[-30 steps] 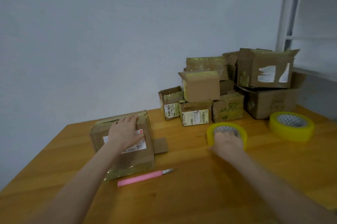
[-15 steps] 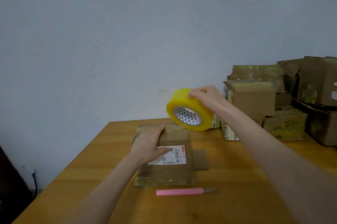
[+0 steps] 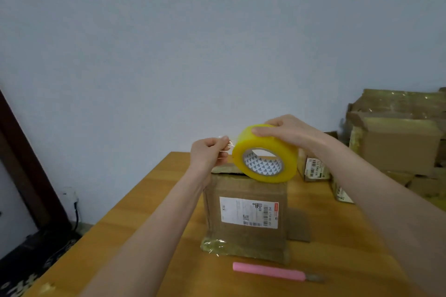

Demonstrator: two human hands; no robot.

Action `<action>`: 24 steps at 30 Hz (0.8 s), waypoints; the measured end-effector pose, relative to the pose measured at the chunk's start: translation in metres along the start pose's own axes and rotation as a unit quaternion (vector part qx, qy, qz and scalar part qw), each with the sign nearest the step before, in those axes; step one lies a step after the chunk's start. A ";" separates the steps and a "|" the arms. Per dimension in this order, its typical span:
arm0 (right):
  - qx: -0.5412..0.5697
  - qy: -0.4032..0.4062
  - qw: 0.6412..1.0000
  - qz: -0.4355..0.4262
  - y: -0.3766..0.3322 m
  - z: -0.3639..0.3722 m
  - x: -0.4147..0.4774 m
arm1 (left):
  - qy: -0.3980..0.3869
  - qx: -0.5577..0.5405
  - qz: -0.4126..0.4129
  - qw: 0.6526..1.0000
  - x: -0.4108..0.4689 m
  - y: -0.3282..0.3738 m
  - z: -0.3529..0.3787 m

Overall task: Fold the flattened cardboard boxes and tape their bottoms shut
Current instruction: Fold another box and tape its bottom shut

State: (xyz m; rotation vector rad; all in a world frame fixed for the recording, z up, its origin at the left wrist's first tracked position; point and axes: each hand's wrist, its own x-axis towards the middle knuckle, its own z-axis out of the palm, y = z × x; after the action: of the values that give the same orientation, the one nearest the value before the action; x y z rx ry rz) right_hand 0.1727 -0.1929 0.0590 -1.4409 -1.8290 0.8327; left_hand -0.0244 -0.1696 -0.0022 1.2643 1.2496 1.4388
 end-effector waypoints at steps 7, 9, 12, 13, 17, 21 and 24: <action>0.045 -0.016 0.998 -0.036 0.040 0.014 -0.004 | 0.066 0.015 -0.033 0.997 0.002 -0.022 -0.009; 0.063 0.022 0.996 -0.055 0.035 0.015 0.003 | 0.108 0.027 -0.038 0.993 0.006 -0.024 -0.018; 0.048 0.046 0.995 -0.077 0.026 0.014 0.011 | 0.130 0.028 -0.048 0.990 0.011 -0.026 -0.042; 0.031 0.048 0.995 -0.082 0.022 0.014 0.015 | 0.129 0.030 -0.056 0.990 0.011 -0.029 -0.048; -0.095 0.042 0.990 -0.101 0.001 0.016 0.023 | 0.136 0.034 -0.084 0.987 0.005 -0.046 -0.059; -0.141 0.026 0.985 -0.091 -0.008 0.017 0.025 | 0.131 0.027 -0.113 0.984 0.004 -0.068 -0.061; -0.155 0.016 0.984 -0.089 -0.011 0.023 0.023 | 0.098 0.039 -0.153 0.983 0.001 -0.088 -0.052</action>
State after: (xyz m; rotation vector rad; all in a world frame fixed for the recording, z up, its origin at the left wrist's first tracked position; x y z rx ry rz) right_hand 0.1442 -0.1747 0.0571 -1.4370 -2.0945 0.4477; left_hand -0.0784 -0.1622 -0.0890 0.9459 1.5706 1.3221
